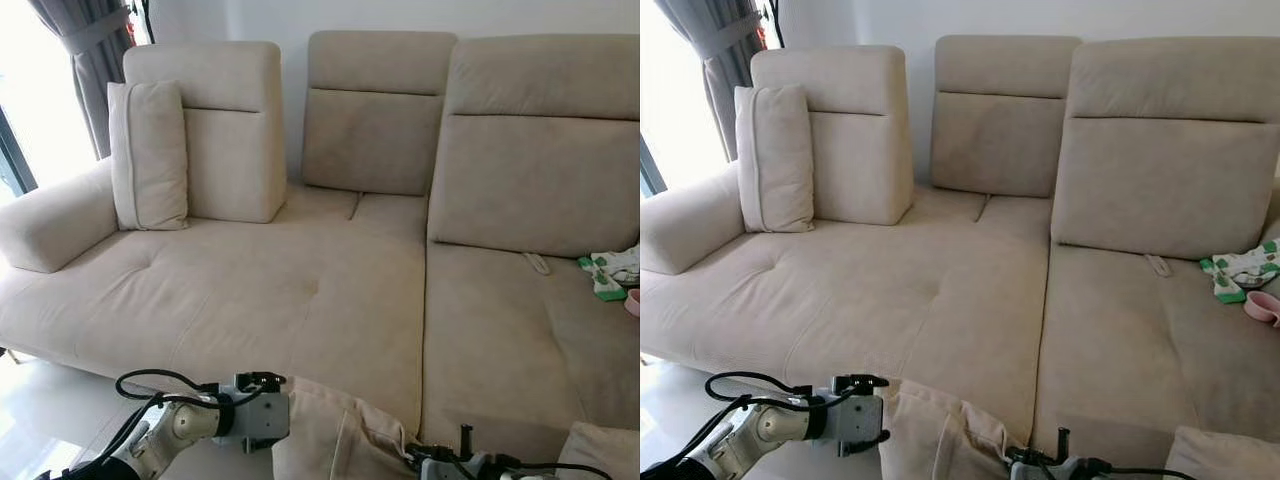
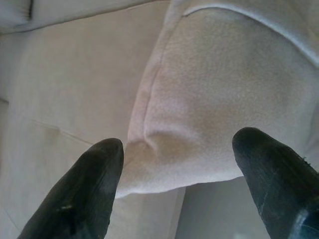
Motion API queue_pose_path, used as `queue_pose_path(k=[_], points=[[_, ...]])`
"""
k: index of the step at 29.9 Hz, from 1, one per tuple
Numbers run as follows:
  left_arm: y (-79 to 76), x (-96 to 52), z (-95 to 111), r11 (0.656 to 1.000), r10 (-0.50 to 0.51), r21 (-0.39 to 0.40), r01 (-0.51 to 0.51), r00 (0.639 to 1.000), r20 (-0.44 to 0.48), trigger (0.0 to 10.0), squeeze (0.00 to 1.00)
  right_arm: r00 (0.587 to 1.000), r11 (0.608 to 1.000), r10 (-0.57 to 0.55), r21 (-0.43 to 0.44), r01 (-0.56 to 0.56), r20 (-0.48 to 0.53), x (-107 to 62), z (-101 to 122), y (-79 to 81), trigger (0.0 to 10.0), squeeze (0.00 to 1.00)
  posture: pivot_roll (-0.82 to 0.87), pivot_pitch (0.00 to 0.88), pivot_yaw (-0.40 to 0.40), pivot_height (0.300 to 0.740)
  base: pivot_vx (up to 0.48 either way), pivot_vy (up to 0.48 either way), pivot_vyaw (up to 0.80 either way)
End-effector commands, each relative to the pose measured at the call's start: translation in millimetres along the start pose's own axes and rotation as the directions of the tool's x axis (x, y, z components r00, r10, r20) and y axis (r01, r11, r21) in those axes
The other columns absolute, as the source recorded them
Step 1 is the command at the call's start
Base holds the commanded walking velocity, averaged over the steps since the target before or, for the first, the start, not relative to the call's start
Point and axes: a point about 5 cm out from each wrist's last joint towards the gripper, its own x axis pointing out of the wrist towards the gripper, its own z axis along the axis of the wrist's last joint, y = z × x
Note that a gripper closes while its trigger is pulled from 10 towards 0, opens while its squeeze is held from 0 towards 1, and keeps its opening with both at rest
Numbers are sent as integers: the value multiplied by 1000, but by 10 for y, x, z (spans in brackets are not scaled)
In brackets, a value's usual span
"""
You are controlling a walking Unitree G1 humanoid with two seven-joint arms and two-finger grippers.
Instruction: Move the pillow to the sofa from floor
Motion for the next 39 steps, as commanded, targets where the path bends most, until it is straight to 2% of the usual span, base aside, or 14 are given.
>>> queue_pose_path(k=[1, 8, 12, 17, 19, 21, 24, 27, 36, 39], points=[[8, 12, -44, 998, -14, 56, 17, 999, -42, 10000, 0, 998, 997, 64, -50, -64, 16, 39, 91, 33, 0, 0, 17, 0, 51, 557, 0, 0, 0], [162, 69, 32, 997, 60, 60, -58, 998, -36, 10000, 0, 992, 986, 127, -114, -124, 15, 82, 159, -3, 0, 0, 16, 0, 48, 557, 0, 0, 0], [176, 93, 24, 995, 61, 80, -56, 996, -62, 10000, 0, 991, 982, 134, -140, -130, 20, 96, 197, -40, 0, 0, 18, 0, 43, 557, 0, 0, 0], [38, 86, -172, 984, -46, 157, 80, 978, -206, 10000, 0, 992, 974, 121, -197, -112, 33, 81, 247, -97, 0, 0, 19, 0, 40, 557, 0, 0, 0], [38, 86, -172, 984, -46, 157, 80, 978, -206, 10000, 0, 992, 974, 121, -197, -112, 33, 81, 247, -97, 0, 0, 19, 0, 40, 557, 0, 0, 0], [-1, 71, -228, 976, -82, 178, 128, 966, -245, 10000, 0, 992, 972, 124, -208, -114, 37, 74, 268, -96, 0, 0, 16, 0, 41, 557, 0, 0, 0], [6, 39, -258, 973, -110, 168, 158, 959, -260, 10000, 0, 991, 971, 127, -208, -117, 34, 70, 263, -86, 0, 0, 11, 0, 44, 557, 0, 0, 0], [90, -17, -309, 969, -128, 165, 182, 947, -294, 10000, 0, 991, 970, 132, -212, -121, 38, 86, 290, -62, 0, 0, 11, 0, 48, 557, 0, 0, 0], [95, 81, -162, 955, -150, 213, 204, 958, -245, 10000, 0, 989, 966, 141, -224, -127, 50, 159, 351, -66, 0, 0, 14, 0, 52, 557, 0, 0, 0], [22, 136, -96, 942, -189, 231, 242, 955, -229, 10000, 0, 989, 964, 137, -235, -121, 53, 197, 369, -107, 0, 0, 17, 0, 53, 557, 0, 0, 0]])
